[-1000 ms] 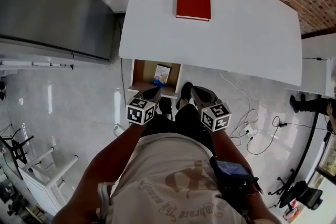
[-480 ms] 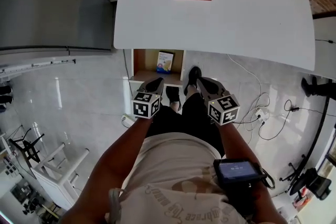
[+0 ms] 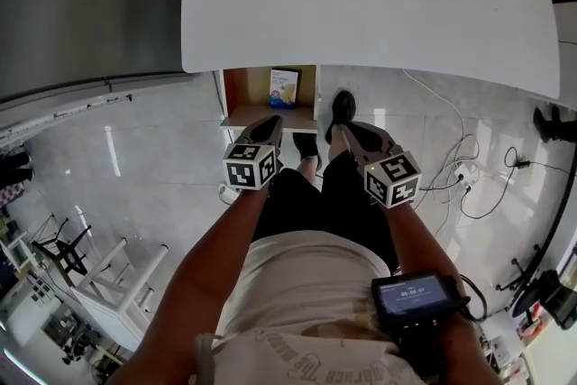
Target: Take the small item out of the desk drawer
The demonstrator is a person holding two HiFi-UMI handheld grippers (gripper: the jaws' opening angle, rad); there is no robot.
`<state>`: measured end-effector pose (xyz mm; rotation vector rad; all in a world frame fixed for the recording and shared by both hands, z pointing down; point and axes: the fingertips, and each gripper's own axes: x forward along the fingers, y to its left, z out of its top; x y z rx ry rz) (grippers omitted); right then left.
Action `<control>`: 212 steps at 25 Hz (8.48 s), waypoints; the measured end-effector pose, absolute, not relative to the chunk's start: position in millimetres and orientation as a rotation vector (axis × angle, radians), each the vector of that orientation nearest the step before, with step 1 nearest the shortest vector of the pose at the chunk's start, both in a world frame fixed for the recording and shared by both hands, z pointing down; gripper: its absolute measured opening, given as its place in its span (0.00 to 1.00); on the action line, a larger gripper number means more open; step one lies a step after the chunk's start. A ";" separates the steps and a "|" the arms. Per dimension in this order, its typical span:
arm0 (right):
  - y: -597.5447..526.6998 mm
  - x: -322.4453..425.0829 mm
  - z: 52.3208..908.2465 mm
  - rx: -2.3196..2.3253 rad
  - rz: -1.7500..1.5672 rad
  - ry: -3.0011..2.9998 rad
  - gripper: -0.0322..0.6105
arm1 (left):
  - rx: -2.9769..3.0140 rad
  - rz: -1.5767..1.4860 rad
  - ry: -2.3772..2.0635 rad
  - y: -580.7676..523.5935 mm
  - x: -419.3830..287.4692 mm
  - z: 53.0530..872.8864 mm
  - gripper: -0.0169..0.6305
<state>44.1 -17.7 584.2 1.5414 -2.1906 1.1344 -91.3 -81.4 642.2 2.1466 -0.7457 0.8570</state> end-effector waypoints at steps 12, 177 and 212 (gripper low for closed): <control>-20.3 36.5 607.3 1.501 1.173 -2.229 0.06 | 2.059 0.932 -0.815 -91.5 -93.2 684.6 0.05; -13.3 37.8 620.7 1.487 1.253 -2.081 0.06 | 1.861 0.685 -0.899 -117.6 -113.0 648.5 0.61; -45.6 17.8 553.5 1.424 1.014 -2.172 0.06 | 2.015 0.521 -0.860 -117.4 -139.6 555.8 0.61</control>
